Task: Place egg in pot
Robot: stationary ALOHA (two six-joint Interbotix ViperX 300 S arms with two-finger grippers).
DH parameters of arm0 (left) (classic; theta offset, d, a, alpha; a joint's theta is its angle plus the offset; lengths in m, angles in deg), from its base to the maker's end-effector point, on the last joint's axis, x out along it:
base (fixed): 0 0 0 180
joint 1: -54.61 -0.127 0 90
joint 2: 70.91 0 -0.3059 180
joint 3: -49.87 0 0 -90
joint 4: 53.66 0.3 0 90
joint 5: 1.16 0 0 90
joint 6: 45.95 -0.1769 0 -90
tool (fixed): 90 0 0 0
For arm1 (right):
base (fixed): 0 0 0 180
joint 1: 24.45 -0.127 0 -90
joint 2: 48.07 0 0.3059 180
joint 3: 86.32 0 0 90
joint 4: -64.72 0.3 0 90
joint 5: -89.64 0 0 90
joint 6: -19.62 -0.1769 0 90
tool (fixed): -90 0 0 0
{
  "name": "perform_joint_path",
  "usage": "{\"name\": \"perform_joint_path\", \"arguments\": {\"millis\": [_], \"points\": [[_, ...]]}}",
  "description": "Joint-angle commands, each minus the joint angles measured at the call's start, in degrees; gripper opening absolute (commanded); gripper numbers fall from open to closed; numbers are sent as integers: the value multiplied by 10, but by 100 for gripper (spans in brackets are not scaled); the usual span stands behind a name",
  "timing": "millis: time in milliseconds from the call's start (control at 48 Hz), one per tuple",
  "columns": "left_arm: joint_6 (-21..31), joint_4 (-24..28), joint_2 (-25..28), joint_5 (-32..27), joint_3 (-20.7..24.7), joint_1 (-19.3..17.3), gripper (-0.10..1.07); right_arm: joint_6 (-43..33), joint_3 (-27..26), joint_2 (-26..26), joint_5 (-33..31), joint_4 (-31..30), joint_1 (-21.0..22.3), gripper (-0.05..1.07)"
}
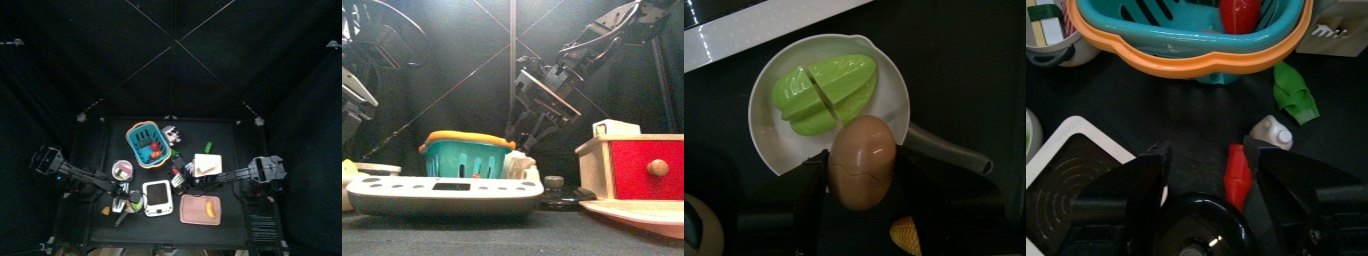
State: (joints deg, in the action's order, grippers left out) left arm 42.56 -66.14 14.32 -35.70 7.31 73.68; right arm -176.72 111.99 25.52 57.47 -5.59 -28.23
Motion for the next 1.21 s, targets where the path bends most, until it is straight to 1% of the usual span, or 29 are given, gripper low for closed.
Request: {"name": "perform_joint_path", "arguments": {"millis": [0, 125, 312, 458, 625, 688, 792, 917, 1000, 1188], "points": [[1, 1, -7, 3, 8, -2, 62, 0, -13, 12, 1, -3, 4, 92], [2, 1, -29, 4, 11, -6, 62, 0, -13, 12, 1, -3, 4, 92], [1, 4, -88, 0, 8, -38, 62, 0, -12, 12, 1, -2, 4, 92], [2, 60, -146, -4, -14, -97, 62, 0, -14, 11, 1, -2, 4, 92], [1, 105, -200, -4, -38, -189, 62, 0, -14, 11, 1, -2, 4, 92], [1, 114, -213, -1, -44, -216, 62, 0, -14, 11, 1, -2, 4, 92], [1, 127, -222, 0, -55, -262, 62, 0, -15, 11, 1, -2, 4, 92], [1, 144, -221, 2, -66, -302, 62, 0, -15, 11, 1, -3, 4, 92], [0, 156, -221, 5, -76, -320, 62, 0, -16, 11, 1, -3, 4, 92], [0, 168, -221, 16, -97, -339, 62, 0, -16, 11, 1, -4, 4, 92]]}}
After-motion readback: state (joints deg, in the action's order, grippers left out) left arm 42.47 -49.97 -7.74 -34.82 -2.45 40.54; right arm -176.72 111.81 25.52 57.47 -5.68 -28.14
